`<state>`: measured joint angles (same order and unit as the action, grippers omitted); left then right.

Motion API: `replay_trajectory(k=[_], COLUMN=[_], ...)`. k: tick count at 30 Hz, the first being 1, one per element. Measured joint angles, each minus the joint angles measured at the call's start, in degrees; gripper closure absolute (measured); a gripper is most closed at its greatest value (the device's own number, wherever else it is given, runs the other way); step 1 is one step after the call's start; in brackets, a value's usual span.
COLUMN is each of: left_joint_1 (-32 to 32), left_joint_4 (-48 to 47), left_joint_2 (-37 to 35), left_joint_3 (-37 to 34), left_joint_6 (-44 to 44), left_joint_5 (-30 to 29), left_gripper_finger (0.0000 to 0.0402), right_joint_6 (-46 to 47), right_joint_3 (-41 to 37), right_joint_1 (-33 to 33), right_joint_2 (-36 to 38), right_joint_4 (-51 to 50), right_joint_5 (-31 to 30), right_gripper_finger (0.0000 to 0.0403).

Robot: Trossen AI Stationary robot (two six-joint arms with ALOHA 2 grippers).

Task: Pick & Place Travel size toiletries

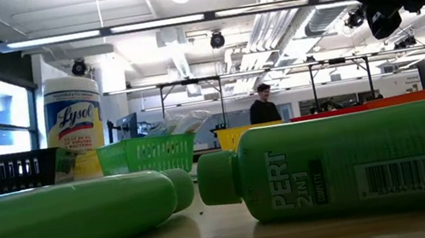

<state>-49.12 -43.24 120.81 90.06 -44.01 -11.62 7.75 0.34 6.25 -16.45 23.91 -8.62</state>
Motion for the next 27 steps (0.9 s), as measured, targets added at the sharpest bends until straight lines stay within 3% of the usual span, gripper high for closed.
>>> replay_trajectory(k=[11, 27], left_joint_1=[0.02, 0.11], left_joint_4=[-2.34, -3.14], left_joint_2=[0.14, 2.53], left_joint_3=[0.0, 0.18], left_joint_6=[-1.69, 0.42], left_joint_5=[0.09, 2.54], left_gripper_finger=[0.0174, 0.0363], right_joint_6=[0.01, 1.03], right_joint_3=[-0.01, 0.0], right_joint_1=[0.0, 0.0], right_joint_2=[0.0, 0.0], right_joint_4=[0.29, 0.28], right_joint_5=[0.0, -0.11], right_gripper_finger=[0.0398, 0.0398])
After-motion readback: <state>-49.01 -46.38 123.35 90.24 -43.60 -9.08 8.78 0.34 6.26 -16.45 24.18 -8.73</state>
